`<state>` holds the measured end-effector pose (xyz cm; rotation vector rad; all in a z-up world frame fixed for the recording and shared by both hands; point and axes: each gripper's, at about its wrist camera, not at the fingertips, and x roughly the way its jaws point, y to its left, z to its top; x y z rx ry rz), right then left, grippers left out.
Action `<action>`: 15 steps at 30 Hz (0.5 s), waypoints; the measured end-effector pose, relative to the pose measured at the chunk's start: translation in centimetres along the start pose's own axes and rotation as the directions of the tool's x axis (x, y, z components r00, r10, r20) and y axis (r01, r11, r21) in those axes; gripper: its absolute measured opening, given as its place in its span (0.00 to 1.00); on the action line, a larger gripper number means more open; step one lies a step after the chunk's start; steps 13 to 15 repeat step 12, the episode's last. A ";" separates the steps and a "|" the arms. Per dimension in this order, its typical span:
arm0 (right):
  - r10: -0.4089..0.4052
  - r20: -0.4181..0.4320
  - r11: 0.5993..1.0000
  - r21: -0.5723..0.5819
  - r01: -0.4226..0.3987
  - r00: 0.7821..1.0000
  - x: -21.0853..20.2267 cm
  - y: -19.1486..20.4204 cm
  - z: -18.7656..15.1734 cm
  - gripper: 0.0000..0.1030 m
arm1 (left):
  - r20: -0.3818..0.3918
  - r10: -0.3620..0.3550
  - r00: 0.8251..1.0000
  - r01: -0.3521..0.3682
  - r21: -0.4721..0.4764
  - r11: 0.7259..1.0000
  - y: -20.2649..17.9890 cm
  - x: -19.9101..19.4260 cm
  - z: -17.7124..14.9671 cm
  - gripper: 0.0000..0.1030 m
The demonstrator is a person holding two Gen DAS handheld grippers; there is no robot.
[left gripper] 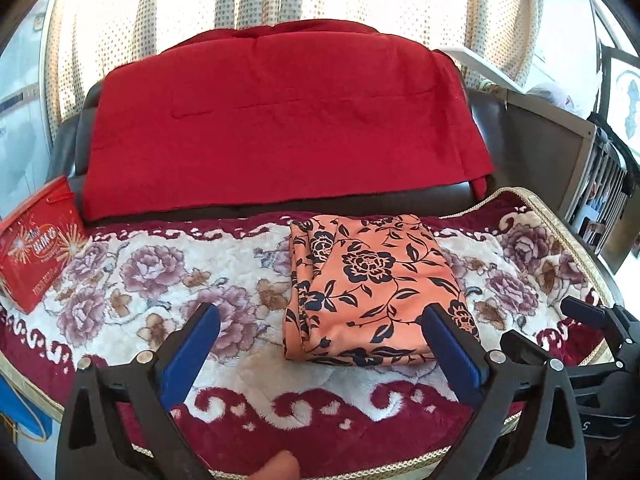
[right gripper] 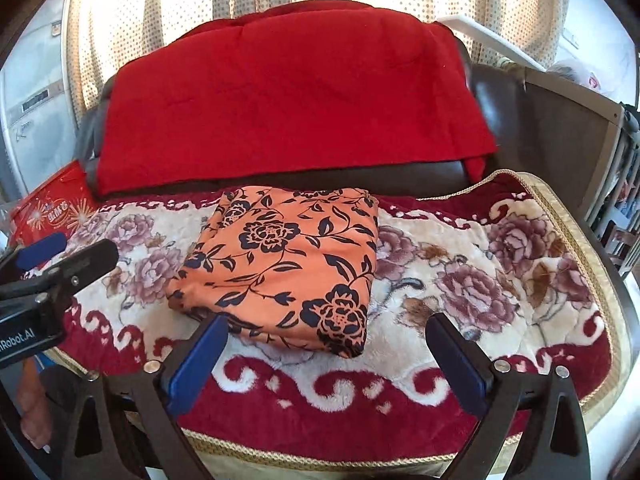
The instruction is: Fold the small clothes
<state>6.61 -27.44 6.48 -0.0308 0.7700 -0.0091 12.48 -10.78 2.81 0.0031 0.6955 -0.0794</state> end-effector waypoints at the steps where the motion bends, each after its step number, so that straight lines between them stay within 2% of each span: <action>1: -0.002 0.004 1.000 0.004 0.002 1.000 -0.3 -0.1 0.0 0.98 | 0.001 0.001 1.000 -0.001 0.004 1.000 -0.2 -0.2 0.0 0.98; 15: -0.005 0.025 1.000 0.010 0.004 1.000 -1.0 -0.3 0.2 0.98 | 0.020 -0.005 1.000 0.004 0.040 0.999 -1.6 -1.3 0.1 0.98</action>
